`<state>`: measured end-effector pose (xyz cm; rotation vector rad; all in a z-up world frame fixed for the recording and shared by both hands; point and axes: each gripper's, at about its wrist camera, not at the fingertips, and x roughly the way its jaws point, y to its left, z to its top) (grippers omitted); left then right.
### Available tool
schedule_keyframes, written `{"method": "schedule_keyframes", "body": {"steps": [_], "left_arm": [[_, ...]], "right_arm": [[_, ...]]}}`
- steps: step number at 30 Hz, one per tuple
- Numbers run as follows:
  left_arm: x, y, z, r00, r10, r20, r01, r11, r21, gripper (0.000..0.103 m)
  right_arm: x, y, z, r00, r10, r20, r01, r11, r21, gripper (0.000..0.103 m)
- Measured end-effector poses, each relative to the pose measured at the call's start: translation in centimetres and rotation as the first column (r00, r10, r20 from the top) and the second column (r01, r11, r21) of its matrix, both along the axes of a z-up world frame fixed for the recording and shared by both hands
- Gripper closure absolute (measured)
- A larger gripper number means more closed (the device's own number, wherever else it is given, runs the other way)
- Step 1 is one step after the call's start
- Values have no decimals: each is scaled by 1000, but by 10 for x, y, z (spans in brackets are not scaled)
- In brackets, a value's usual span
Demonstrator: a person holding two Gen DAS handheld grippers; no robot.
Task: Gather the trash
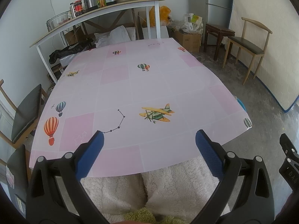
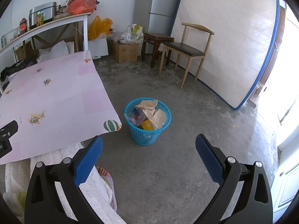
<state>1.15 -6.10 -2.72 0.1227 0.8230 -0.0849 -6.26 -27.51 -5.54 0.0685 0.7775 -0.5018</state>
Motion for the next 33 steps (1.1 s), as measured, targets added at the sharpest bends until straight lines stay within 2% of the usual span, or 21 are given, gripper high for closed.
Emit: {"method": "schedule_keyframes", "body": {"steps": [33], "left_arm": [[0,0,1,1000,-2,-3,2,1000,1,9]], "right_arm": [[1,-1,6,1000,-2,7,2,1000,-3,6]]}}
